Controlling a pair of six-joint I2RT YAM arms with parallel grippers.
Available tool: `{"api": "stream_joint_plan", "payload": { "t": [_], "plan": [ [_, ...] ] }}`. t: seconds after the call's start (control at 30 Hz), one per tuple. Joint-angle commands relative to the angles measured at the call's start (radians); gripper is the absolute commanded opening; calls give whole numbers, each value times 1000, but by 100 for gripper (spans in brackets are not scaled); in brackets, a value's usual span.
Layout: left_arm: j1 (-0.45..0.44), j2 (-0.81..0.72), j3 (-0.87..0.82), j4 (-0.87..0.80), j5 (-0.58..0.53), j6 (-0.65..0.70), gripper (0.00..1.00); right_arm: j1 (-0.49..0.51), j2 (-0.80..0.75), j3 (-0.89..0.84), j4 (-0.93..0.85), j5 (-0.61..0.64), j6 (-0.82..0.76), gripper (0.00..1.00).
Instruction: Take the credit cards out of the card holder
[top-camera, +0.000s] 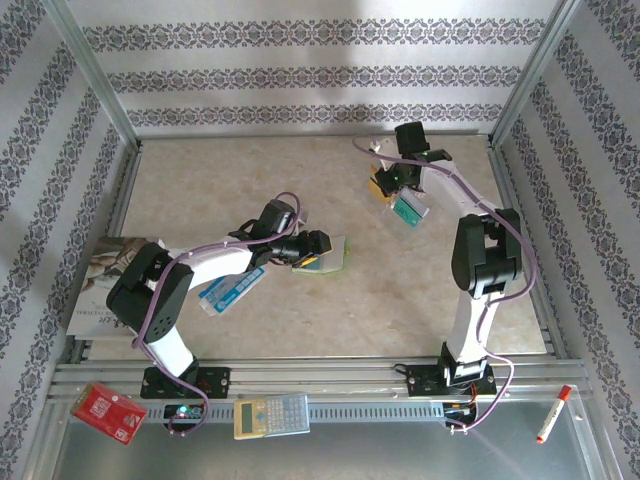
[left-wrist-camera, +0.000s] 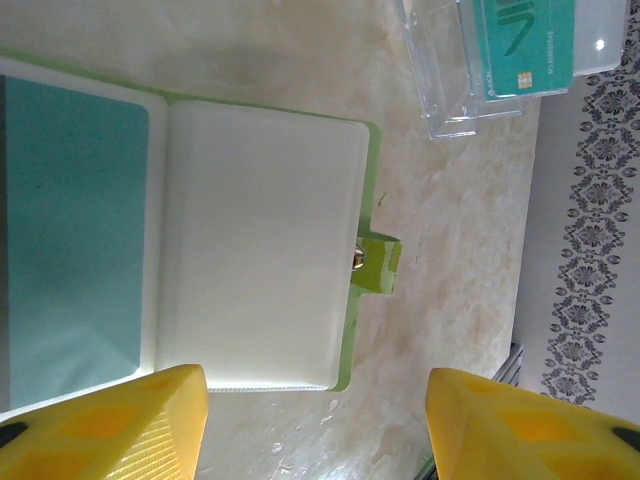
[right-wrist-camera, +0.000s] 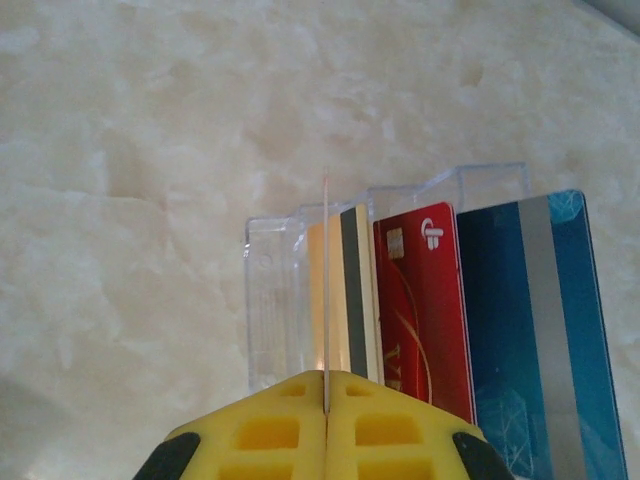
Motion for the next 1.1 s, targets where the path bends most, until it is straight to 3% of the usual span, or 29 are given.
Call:
{"api": "stream_joint_plan", "payload": {
  "t": [0.0,0.6,0.8,1.07],
  "plan": [
    [-16,12,33,-22,6,5,61,-5,33,43,-17,3,-38,0],
    [-16,23,40,-35,7,5,61,-17,107,84,-16,1,-50,0],
    [-16,27,40,-35,9,6,61,-17,101,85,-21,2,-45,9],
    [-16,27,36,-35,10,8,61,-21,93,78,-27,12,-54,9]
  ]
}}
